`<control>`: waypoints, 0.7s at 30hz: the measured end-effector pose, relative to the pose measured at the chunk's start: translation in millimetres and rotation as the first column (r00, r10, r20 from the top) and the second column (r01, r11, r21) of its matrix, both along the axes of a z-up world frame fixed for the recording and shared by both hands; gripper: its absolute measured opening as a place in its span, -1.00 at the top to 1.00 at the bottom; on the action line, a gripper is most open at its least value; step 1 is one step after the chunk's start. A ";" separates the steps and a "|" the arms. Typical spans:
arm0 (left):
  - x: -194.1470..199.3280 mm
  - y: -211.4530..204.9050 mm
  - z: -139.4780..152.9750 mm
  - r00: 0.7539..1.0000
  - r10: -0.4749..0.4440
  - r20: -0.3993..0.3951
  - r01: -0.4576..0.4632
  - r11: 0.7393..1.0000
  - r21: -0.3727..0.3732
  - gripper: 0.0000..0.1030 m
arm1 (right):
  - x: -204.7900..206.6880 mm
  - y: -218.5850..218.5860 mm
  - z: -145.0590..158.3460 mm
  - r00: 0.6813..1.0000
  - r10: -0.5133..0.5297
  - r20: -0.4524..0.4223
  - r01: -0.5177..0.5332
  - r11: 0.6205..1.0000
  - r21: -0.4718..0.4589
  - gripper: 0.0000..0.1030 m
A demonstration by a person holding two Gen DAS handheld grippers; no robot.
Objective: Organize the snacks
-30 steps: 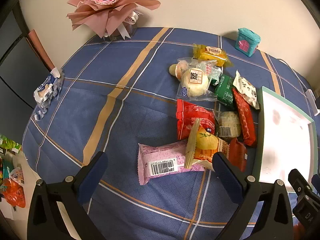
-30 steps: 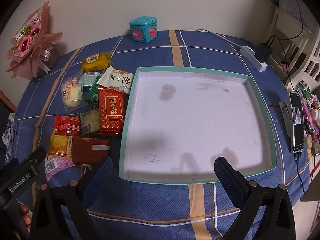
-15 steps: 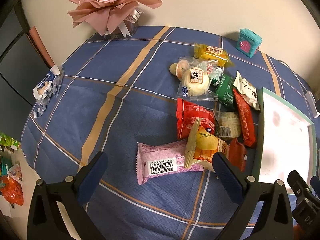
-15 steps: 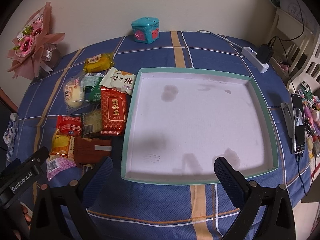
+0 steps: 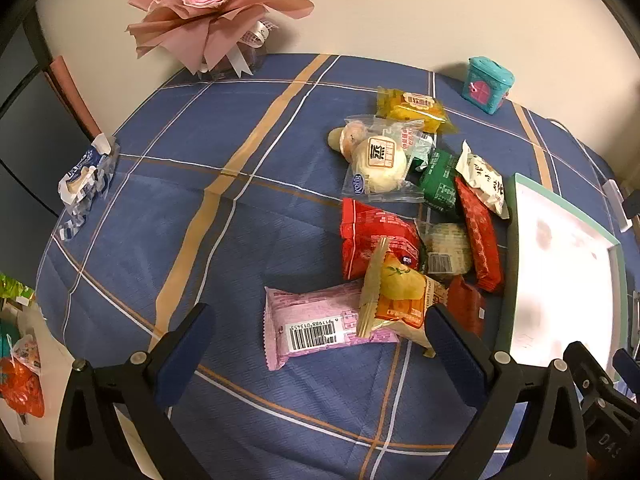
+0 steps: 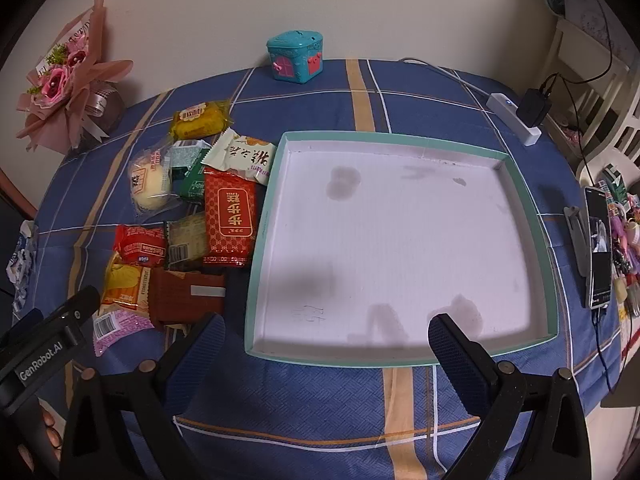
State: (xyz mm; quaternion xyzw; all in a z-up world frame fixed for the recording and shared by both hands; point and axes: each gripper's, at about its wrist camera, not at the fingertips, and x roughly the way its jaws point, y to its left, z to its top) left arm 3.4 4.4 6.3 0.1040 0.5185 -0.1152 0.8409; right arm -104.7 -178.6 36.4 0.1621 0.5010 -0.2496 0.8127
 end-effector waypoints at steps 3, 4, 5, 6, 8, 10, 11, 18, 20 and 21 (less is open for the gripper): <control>0.5 0.5 0.2 1.000 0.004 -0.001 -0.004 1.000 -0.003 -1.00 | 0.2 0.0 0.0 1.000 -0.001 -0.002 0.001 1.000 0.001 -1.00; 0.6 0.8 0.3 1.000 0.006 -0.001 -0.006 1.000 -0.003 -1.00 | 0.2 -0.3 0.1 1.000 -0.001 -0.002 0.001 1.000 0.001 -1.00; 0.4 1.2 0.6 1.000 0.007 -0.001 -0.007 1.000 -0.004 -1.00 | 0.0 -0.3 0.2 1.000 -0.001 -0.001 0.001 1.000 0.001 -1.00; 0.6 1.6 0.7 1.000 0.007 -0.002 -0.007 1.000 -0.008 -1.00 | -0.1 -0.5 0.4 1.000 -0.001 0.000 0.001 1.000 0.002 -1.00; 0.9 2.0 0.7 1.000 0.007 -0.002 -0.007 1.000 -0.008 -1.00 | -0.3 -0.5 0.3 1.000 -0.001 0.001 0.001 1.000 0.003 -1.00; 1.7 3.0 0.2 1.000 0.009 -0.005 -0.009 1.000 -0.009 -1.00 | 0.1 0.0 0.3 1.000 0.000 0.000 0.000 1.000 0.005 -1.00; 3.0 4.7 0.0 1.000 0.015 -0.008 -0.015 1.000 -0.012 -1.00 | 0.5 0.6 0.5 1.000 -0.001 0.000 0.001 1.000 0.005 -1.00; 19.4 33.9 1.8 0.992 0.127 -0.011 -0.127 0.989 -0.071 -1.00 | 14.5 11.9 4.8 0.999 0.036 0.039 -0.036 0.999 0.022 -1.00; 24.2 40.5 -0.2 0.988 0.151 -0.013 -0.152 0.986 -0.074 -1.00 | 21.9 19.2 4.4 0.996 0.068 0.052 -0.071 0.997 0.039 -1.00; 26.5 42.9 -2.2 0.987 0.160 -0.019 -0.161 0.984 -0.072 -1.00 | 26.6 23.2 3.3 0.995 0.086 0.053 -0.088 0.995 0.049 -1.00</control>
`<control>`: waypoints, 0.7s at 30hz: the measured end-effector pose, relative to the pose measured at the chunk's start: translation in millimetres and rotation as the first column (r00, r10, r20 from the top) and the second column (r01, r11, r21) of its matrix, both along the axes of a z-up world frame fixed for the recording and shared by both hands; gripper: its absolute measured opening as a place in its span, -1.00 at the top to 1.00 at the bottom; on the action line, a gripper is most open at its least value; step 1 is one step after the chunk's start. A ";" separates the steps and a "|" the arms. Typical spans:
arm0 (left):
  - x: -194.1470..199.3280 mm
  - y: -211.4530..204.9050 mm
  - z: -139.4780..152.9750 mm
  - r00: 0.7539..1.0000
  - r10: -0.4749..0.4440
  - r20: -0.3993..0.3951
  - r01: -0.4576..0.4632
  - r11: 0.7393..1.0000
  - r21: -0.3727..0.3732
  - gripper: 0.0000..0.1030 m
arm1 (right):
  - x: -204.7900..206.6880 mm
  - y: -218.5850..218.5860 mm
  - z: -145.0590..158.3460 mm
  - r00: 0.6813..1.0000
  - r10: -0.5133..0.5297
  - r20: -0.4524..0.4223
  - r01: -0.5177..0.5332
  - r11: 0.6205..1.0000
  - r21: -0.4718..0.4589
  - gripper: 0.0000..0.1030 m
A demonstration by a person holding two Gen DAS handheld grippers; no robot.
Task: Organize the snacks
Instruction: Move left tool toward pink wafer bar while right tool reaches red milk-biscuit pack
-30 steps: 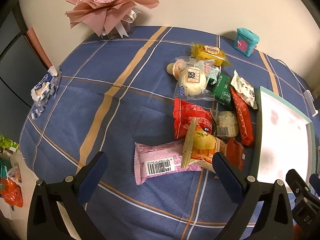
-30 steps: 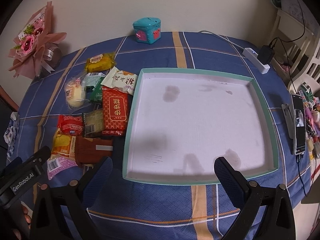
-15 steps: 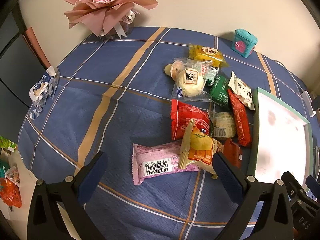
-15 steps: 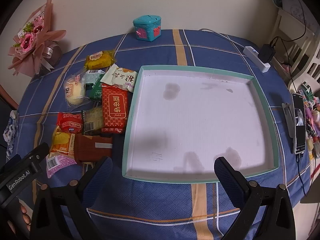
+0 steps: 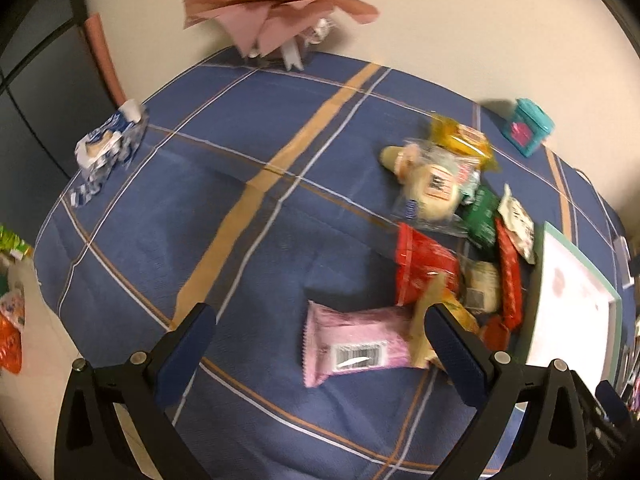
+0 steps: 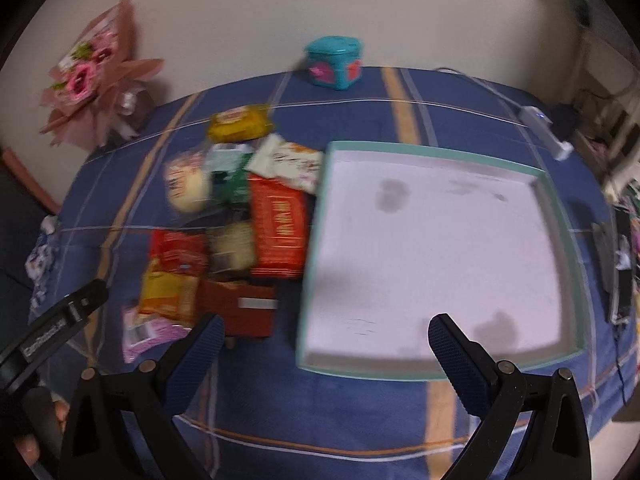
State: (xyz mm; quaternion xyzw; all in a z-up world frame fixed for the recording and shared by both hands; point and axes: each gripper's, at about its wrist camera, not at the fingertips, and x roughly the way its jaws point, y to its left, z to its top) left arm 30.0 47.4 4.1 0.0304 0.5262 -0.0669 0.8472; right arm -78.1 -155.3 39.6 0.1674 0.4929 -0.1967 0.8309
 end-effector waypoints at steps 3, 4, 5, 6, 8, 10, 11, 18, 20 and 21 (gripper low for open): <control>4.9 5.8 -7.3 1.000 0.017 -0.026 -0.017 1.000 0.012 -1.00 | 13.1 10.1 -6.2 0.999 0.031 -0.013 -0.031 0.999 0.022 -1.00; 6.2 8.0 -9.7 0.999 0.022 -0.034 -0.021 1.000 0.022 -1.00 | 17.3 13.3 -9.3 0.999 0.040 -0.019 -0.040 0.999 0.032 -1.00; 8.0 9.3 -12.2 0.999 0.027 -0.043 -0.025 0.999 0.036 -1.00 | 21.4 16.3 -12.8 0.998 0.049 -0.026 -0.048 0.998 0.041 -1.00; 9.2 10.8 -14.8 0.998 0.032 -0.052 -0.030 0.998 0.050 -1.00 | 25.1 19.0 -16.4 0.998 0.055 -0.034 -0.053 0.997 0.047 -1.00; 11.5 13.4 -19.9 0.997 0.040 -0.073 -0.036 0.998 0.054 -1.00 | 30.6 25.4 -23.1 0.996 0.069 -0.050 -0.067 0.997 0.048 -1.00; 13.9 16.4 -23.8 0.995 0.048 -0.086 -0.043 0.997 0.056 -1.00 | 35.6 30.6 -27.7 0.995 0.082 -0.063 -0.080 0.996 0.039 -1.00; 15.1 17.4 -26.0 0.994 0.054 -0.093 -0.048 0.997 0.062 -1.00 | 38.4 33.0 -29.9 0.994 0.088 -0.068 -0.086 0.996 0.034 -1.00; 20.4 20.0 -33.7 0.990 0.069 -0.123 -0.061 0.996 0.064 -1.00 | 50.8 45.4 -36.0 0.991 0.109 -0.074 -0.108 0.994 0.023 -1.00; 21.0 19.3 -35.0 0.990 0.067 -0.127 -0.059 0.996 0.065 -1.00 | 54.4 51.3 -37.6 0.989 0.124 -0.078 -0.123 0.992 0.010 -0.99; 21.2 18.9 -35.8 0.989 0.066 -0.131 -0.058 0.996 0.065 -1.00 | 56.2 53.8 -38.9 0.988 0.129 -0.084 -0.130 0.992 -0.002 -0.96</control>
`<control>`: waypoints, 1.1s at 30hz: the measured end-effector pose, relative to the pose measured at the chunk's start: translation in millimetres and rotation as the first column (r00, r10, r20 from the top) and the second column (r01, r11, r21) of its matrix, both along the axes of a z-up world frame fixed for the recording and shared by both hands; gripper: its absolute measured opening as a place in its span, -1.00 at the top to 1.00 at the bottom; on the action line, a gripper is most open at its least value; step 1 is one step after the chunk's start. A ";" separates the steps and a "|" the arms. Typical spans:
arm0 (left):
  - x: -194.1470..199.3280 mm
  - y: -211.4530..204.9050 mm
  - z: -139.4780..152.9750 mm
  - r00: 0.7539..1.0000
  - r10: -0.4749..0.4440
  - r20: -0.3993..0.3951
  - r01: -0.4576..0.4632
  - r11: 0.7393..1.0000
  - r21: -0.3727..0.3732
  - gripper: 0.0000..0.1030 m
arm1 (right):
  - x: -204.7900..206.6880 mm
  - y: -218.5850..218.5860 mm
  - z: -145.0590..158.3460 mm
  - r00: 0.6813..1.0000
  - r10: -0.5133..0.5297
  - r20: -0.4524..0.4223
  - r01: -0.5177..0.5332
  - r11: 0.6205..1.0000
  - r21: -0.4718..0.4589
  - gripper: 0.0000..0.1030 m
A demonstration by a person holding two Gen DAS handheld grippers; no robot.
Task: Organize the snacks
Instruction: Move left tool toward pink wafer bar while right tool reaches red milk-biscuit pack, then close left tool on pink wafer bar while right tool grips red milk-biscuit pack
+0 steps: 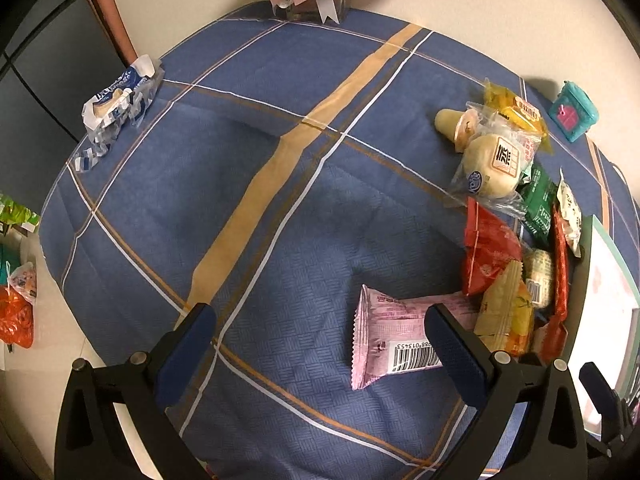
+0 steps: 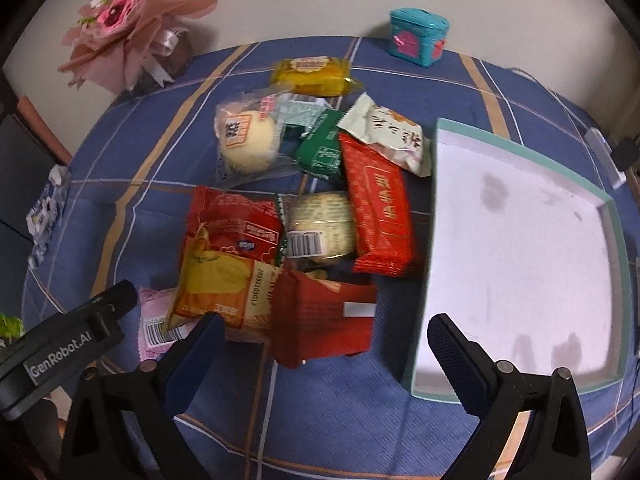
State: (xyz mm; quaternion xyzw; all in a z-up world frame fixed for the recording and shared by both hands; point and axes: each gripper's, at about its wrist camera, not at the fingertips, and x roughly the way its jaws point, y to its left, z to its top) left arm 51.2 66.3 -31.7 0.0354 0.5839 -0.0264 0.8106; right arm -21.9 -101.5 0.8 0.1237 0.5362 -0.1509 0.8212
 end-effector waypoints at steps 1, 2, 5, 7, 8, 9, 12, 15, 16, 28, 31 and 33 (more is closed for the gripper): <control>0.8 -0.4 -1.1 1.000 -0.002 -0.004 0.002 1.000 -0.002 -1.00 | 1.6 2.2 -1.5 1.000 0.006 -0.006 -0.006 1.000 -0.014 -0.92; 1.3 -0.7 -1.9 1.000 -0.003 -0.009 0.003 1.000 -0.003 -1.00 | 2.9 3.3 -3.0 1.000 0.009 -0.013 -0.010 1.000 -0.026 -0.89; 2.0 -2.9 -4.1 1.000 -0.010 -0.017 0.010 1.000 -0.005 -1.00 | 4.5 3.7 -5.3 1.000 0.018 -0.018 -0.018 0.999 -0.033 -0.68; 1.9 -5.9 -5.6 0.999 -0.020 -0.025 0.020 1.000 -0.010 -1.00 | 4.5 2.0 -6.2 1.000 0.017 -0.021 -0.018 0.999 -0.039 -0.51; 1.9 -7.1 -6.2 0.999 -0.026 -0.027 0.026 1.000 -0.012 -1.00 | 4.6 1.2 -6.9 1.000 0.014 -0.027 -0.016 0.999 -0.045 -0.46; 1.5 -9.2 -7.0 0.999 -0.034 -0.030 0.033 0.999 -0.014 -1.00 | 4.1 -0.4 -7.8 0.999 0.011 -0.034 -0.012 0.999 -0.047 -0.39; 1.2 -14.2 -9.5 0.998 -0.052 -0.041 0.051 0.998 -0.022 -1.00 | 0.8 -6.9 -7.3 1.000 -0.003 -0.023 0.002 1.000 -0.010 -0.23; 1.9 -18.2 -13.8 0.996 -0.062 -0.058 0.061 0.998 -0.027 -1.00 | -2.5 -10.6 -3.7 1.000 -0.010 -0.017 0.009 1.000 -0.021 0.02; 2.3 -19.8 -15.4 0.996 -0.066 -0.063 0.064 0.998 -0.028 -1.00 | -3.8 -11.6 -3.5 1.000 -0.010 -0.020 0.009 1.000 -0.027 0.09; 7.5 -49.8 -38.3 0.986 -0.125 -0.107 0.121 0.992 -0.039 -1.00 | -6.8 -25.0 -13.1 0.998 -0.036 -0.052 0.036 0.999 0.002 0.30; 12.0 -53.8 -42.0 0.988 -0.118 -0.101 0.114 0.993 -0.044 -1.00 | -5.9 -25.2 -13.8 0.998 -0.037 -0.053 0.038 0.999 0.007 0.29; 14.2 -55.8 -45.5 0.988 -0.116 -0.106 0.111 0.993 -0.051 -1.00 | -5.1 -26.7 -14.3 0.998 -0.039 -0.055 0.039 0.999 0.013 0.29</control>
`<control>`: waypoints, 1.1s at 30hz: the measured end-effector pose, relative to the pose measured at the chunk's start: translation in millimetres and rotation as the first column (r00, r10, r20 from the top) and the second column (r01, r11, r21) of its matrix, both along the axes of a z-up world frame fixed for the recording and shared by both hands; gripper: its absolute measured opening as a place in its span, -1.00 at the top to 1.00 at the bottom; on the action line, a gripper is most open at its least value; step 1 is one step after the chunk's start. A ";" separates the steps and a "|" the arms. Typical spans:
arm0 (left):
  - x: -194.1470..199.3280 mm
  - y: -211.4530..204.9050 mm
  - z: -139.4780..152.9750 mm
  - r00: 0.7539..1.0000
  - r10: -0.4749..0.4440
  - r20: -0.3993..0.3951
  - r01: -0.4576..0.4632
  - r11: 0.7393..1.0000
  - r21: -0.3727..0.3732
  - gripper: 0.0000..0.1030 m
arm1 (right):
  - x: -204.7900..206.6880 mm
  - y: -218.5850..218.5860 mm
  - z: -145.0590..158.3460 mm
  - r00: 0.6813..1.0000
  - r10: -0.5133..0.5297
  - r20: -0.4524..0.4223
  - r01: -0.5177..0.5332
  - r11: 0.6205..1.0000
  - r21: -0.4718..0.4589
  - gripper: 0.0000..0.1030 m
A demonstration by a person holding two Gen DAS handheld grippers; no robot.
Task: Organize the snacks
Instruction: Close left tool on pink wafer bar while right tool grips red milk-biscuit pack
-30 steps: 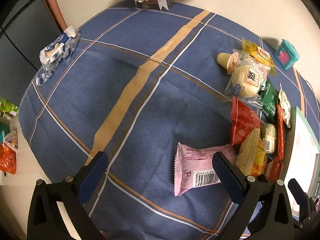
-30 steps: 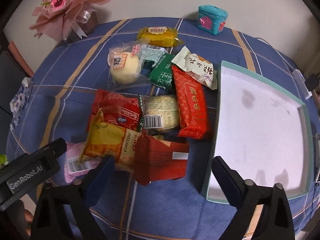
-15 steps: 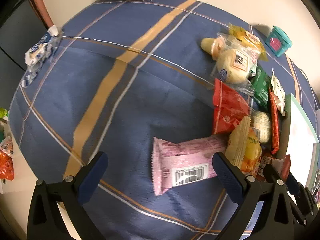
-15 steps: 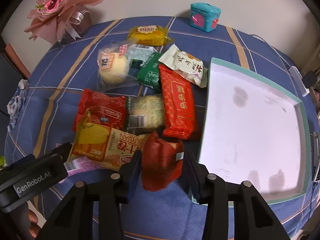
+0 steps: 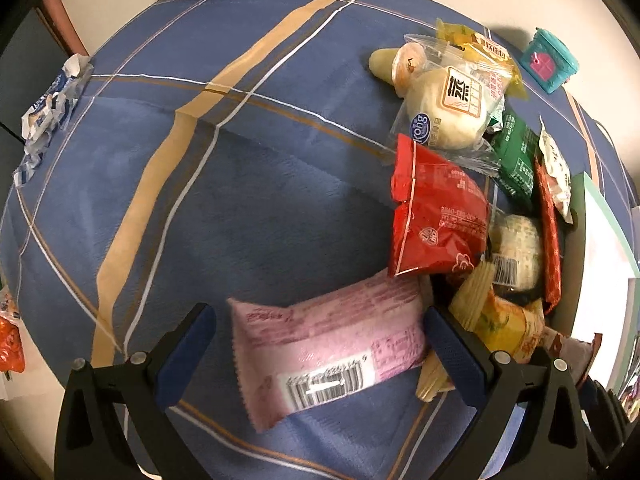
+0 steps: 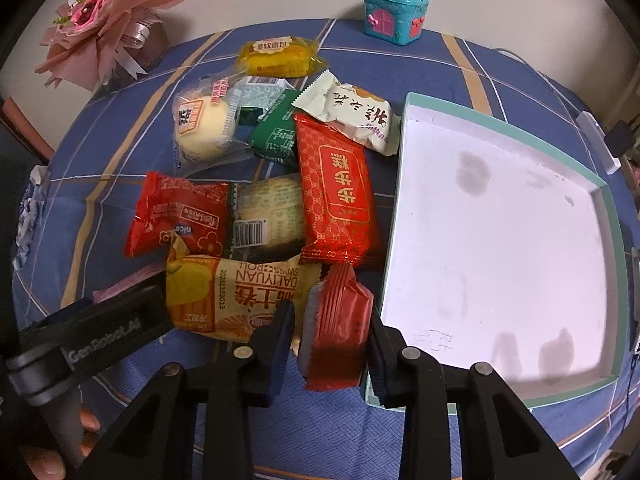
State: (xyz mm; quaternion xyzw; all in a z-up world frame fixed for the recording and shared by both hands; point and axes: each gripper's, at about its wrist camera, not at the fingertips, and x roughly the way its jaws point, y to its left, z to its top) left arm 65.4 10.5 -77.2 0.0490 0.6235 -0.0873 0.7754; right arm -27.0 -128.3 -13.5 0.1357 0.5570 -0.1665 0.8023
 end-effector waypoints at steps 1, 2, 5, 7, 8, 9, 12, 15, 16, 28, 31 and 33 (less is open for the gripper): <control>2.8 -0.1 -2.5 1.000 0.004 -0.007 -0.004 1.000 -0.001 -1.00 | 0.5 -0.1 -0.4 1.000 0.000 -0.001 0.000 1.000 0.001 0.29; 4.4 0.1 -5.0 1.000 0.009 -0.013 -0.009 1.000 -0.001 -1.00 | -0.4 -1.4 -1.1 1.000 0.000 -0.002 0.000 1.000 0.002 0.29; 8.3 2.8 -14.8 0.999 0.030 -0.032 -0.029 1.000 0.004 -1.00 | 1.6 -2.4 -2.9 1.000 0.001 -0.007 -0.001 1.000 0.002 0.29; 12.4 5.0 -20.6 0.998 0.046 -0.048 -0.047 0.999 -0.009 -1.00 | 2.8 -3.8 -4.0 1.000 0.002 -0.009 -0.002 1.000 0.002 0.29; 13.5 6.4 -21.3 0.997 0.054 -0.052 -0.055 0.998 -0.014 -1.00 | 3.2 -4.0 -4.3 1.000 0.003 -0.009 -0.003 1.000 0.002 0.29; 14.4 7.1 -21.9 0.997 0.060 -0.052 -0.061 0.998 -0.015 -1.00 | 3.4 -4.0 -4.6 1.000 0.003 -0.010 -0.003 1.000 0.000 0.29; 17.8 5.1 -25.8 0.998 0.054 -0.043 -0.054 0.999 -0.001 -1.00 | 3.2 -2.9 -6.7 1.000 -0.002 -0.017 0.002 1.000 -0.002 0.29; 22.0 -2.6 -28.6 0.998 0.056 -0.032 -0.056 0.998 0.010 -1.00 | 0.9 -3.6 -8.8 1.000 -0.012 -0.017 0.012 1.000 0.002 0.29; 23.1 -5.3 -30.3 0.998 0.051 -0.021 -0.051 0.999 0.017 -1.00 | 0.8 -4.3 -9.6 1.000 -0.014 -0.017 0.014 1.000 0.006 0.30; 33.2 -7.3 -28.3 0.999 0.043 -0.021 -0.043 0.999 -0.008 -0.85 | -0.7 -8.8 -13.1 1.000 -0.017 -0.020 0.017 1.000 0.009 0.34; 33.9 -13.9 -23.2 1.000 0.022 -0.017 -0.022 1.000 -0.016 -0.67 | -1.1 -9.6 -13.5 1.000 -0.018 -0.023 0.018 1.000 0.012 0.43; 35.2 -15.8 -22.7 1.000 0.018 -0.019 -0.019 1.000 -0.022 -0.60 | -2.1 -10.4 -13.8 1.000 -0.022 -0.021 0.023 1.000 0.018 0.45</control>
